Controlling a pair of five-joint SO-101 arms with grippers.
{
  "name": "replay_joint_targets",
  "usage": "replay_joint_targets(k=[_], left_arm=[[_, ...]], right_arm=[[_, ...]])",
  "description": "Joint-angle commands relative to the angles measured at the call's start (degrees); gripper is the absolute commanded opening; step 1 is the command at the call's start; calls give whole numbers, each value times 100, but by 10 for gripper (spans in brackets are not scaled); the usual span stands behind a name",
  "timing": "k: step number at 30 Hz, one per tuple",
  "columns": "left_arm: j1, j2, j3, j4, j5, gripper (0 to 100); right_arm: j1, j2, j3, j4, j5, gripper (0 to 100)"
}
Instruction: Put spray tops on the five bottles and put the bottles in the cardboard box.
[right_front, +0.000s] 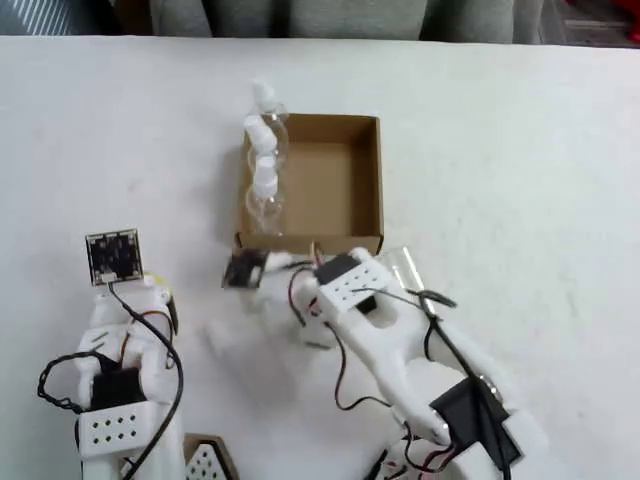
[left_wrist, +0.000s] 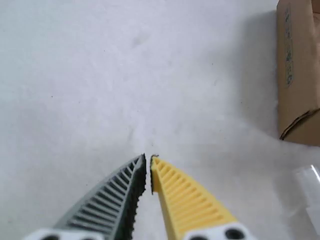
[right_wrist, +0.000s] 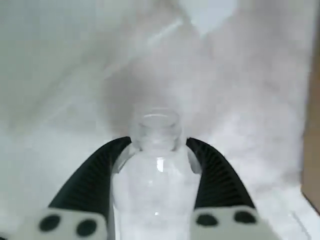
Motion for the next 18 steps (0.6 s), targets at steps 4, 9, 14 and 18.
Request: replay_joint_targets(k=[4, 9, 14, 18], left_arm=[[-66, -66, -105, -176, 18, 38], [66, -48, -211, -79, 35, 38], [848, -31, -1108, 1521, 35, 38], [1270, -22, -1486, 1987, 35, 38]], right_arm=[[857, -743, -387, 180, -1908, 15], [1490, -1174, 167, -57, -2391, 15], [1912, -1464, 730, -646, -2391, 15], [1912, -1508, 774, -699, -2382, 15]])
